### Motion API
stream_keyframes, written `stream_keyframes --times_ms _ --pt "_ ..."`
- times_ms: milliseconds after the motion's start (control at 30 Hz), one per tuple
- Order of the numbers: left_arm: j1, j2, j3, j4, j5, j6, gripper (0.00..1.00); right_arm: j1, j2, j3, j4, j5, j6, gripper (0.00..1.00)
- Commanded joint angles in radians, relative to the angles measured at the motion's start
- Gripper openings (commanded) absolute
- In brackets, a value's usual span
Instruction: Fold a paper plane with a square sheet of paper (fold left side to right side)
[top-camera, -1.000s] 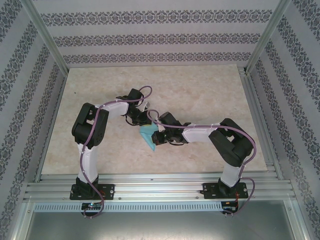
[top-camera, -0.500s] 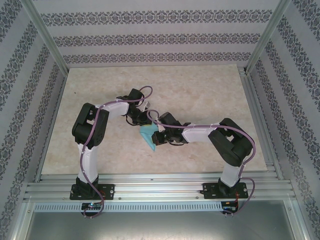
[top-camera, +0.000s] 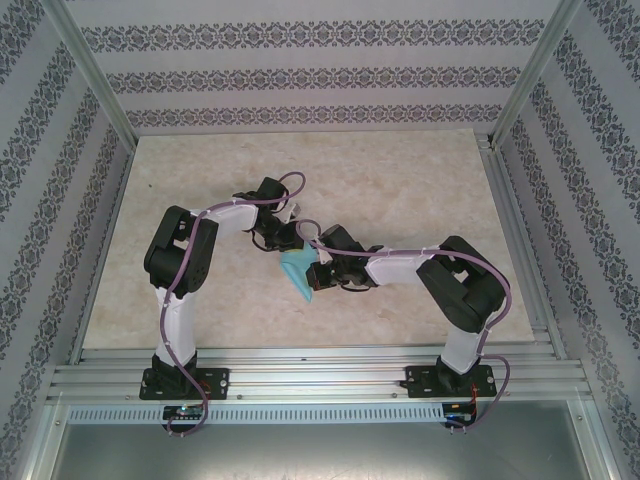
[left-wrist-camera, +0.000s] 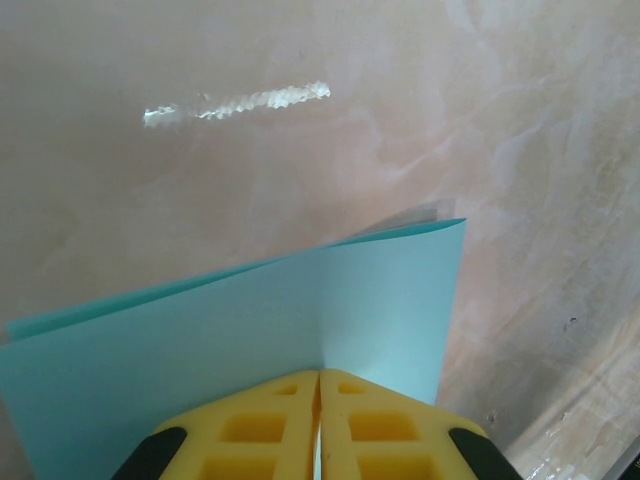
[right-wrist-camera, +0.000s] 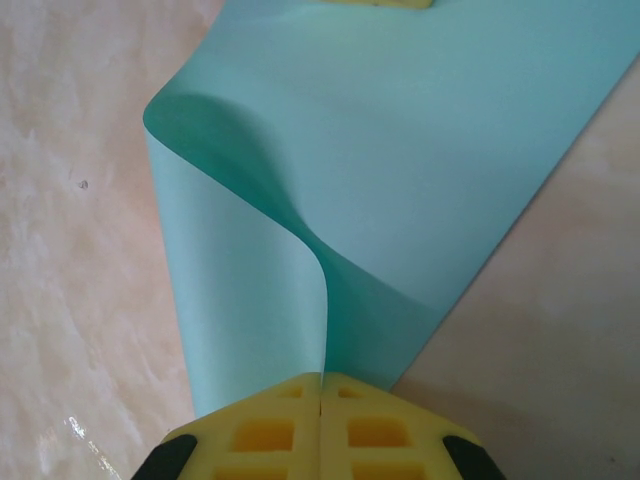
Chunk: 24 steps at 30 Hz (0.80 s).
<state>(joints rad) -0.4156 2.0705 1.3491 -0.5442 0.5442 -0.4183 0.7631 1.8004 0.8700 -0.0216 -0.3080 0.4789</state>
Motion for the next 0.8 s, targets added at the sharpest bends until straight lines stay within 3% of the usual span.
stream_keyframes --times_ms 0,767 --pt "-0.022 0.06 -0.012 -0.035 -0.069 0.024 0.09 -0.007 -0.002 -0.01 0.024 0.017 0.013 0.0" --pt "-0.023 0.062 -0.01 -0.034 -0.068 0.024 0.09 -0.016 -0.031 -0.016 0.009 0.033 0.012 0.0"
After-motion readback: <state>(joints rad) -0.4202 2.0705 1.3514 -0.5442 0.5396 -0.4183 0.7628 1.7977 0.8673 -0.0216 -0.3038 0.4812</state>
